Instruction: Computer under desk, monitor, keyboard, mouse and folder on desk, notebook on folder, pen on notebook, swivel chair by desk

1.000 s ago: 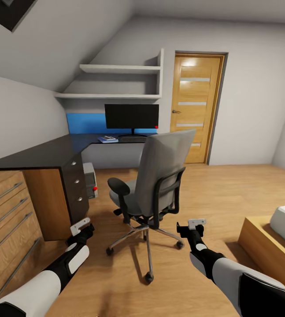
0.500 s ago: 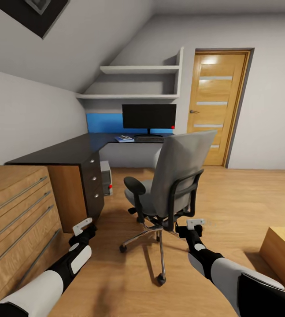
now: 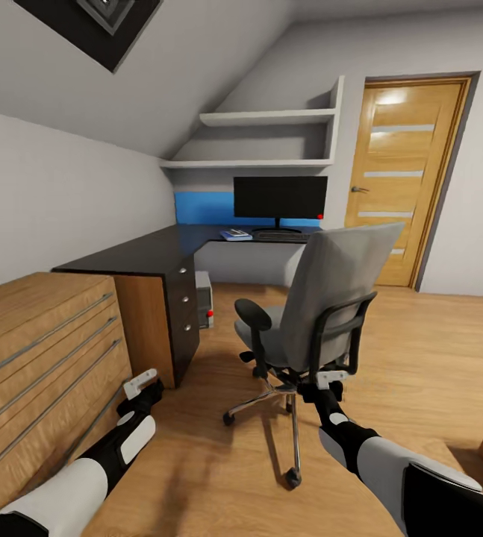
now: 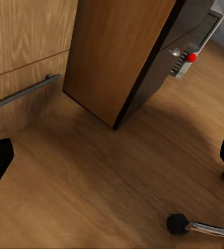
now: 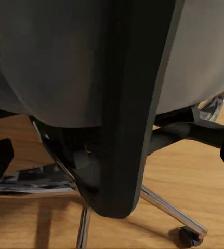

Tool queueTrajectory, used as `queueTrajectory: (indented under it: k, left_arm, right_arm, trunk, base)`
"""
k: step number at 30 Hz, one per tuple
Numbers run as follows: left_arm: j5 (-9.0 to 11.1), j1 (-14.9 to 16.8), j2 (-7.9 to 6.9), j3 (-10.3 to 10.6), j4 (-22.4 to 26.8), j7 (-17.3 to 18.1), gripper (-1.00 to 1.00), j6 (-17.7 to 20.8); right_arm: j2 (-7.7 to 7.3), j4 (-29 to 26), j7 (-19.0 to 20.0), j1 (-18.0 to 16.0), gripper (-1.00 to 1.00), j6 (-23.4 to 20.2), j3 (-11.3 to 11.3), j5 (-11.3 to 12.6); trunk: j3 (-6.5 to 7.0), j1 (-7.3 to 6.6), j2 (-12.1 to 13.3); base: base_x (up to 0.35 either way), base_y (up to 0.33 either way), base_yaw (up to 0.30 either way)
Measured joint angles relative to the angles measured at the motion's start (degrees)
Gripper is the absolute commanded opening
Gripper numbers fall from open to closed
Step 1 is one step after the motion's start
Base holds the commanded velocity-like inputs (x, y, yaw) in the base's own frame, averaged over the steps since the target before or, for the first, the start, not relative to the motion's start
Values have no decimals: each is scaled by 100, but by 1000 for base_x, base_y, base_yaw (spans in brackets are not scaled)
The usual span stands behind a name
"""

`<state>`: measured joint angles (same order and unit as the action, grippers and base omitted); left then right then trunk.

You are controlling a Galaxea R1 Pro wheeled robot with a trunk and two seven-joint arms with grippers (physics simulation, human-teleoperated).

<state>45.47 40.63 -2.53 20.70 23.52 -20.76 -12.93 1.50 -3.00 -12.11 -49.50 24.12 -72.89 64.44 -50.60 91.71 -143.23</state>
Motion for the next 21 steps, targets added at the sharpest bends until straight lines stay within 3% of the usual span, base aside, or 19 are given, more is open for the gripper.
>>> queueTrajectory:
  k: [21]
  left_arm:
    - [0,-1,4,0,2,0,100,0]
  right_arm:
    - [9,2,0,1,100,0,-5,-2]
  trunk:
    - [0,0,0]
  base:
    - [0,0,201]
